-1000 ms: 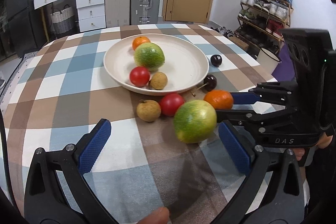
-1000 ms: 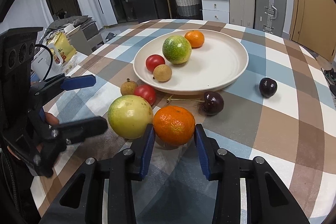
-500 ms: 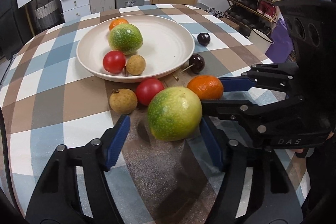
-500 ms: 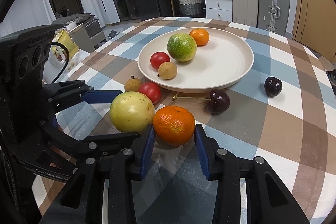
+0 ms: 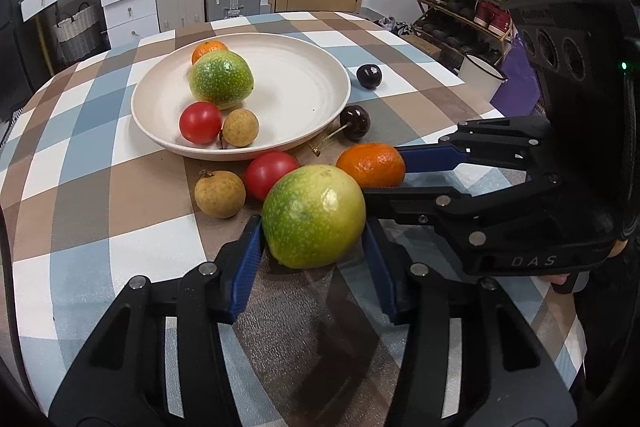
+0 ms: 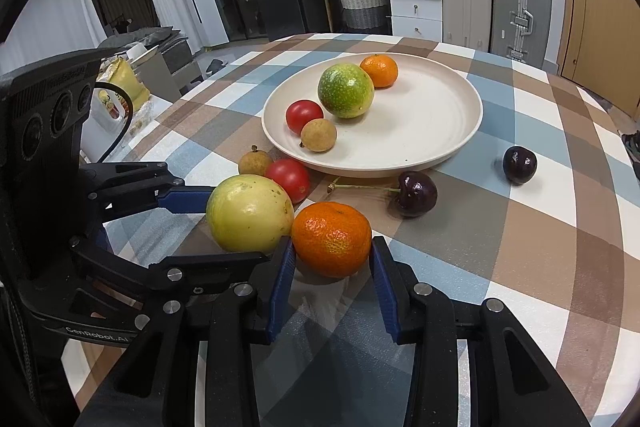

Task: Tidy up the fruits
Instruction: 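Close the right tool on the mandarin while the left tool grasps the large green-yellow fruit, then lift and carry the green-yellow fruit with the left tool while the right tool carries the mandarin over the plate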

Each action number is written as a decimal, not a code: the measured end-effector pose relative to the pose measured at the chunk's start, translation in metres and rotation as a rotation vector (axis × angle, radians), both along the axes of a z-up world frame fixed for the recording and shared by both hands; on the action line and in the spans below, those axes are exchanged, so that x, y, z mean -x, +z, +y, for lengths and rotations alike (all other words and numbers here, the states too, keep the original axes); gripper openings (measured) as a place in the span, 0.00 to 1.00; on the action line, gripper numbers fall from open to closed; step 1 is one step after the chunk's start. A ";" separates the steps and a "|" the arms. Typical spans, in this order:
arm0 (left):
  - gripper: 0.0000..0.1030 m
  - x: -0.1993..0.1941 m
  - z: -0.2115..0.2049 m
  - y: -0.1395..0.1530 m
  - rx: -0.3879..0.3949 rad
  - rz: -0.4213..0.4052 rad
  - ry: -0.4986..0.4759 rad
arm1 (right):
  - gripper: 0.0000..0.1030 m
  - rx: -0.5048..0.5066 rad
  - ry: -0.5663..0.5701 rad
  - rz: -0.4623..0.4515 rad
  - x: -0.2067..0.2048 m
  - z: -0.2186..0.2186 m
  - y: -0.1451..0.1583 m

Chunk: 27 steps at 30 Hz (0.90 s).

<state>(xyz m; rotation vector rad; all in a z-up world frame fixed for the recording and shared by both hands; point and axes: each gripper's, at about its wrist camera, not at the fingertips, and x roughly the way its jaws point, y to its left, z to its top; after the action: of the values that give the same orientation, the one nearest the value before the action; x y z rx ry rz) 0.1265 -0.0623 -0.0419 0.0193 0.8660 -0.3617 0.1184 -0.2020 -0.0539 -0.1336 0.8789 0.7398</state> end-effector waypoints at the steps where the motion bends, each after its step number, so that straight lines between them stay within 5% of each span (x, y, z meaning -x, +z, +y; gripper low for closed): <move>1: 0.46 0.001 0.001 0.000 0.000 -0.002 0.001 | 0.37 -0.002 0.000 0.000 0.000 0.000 0.000; 27: 0.46 0.010 0.023 0.020 0.049 -0.079 0.071 | 0.37 -0.126 -0.069 -0.065 -0.002 -0.021 0.023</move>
<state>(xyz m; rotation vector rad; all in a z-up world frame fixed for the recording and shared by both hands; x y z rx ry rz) 0.1166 -0.0389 -0.0216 -0.0421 0.7773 -0.3137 0.1209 -0.2229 -0.0309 -0.0152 0.7691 0.7203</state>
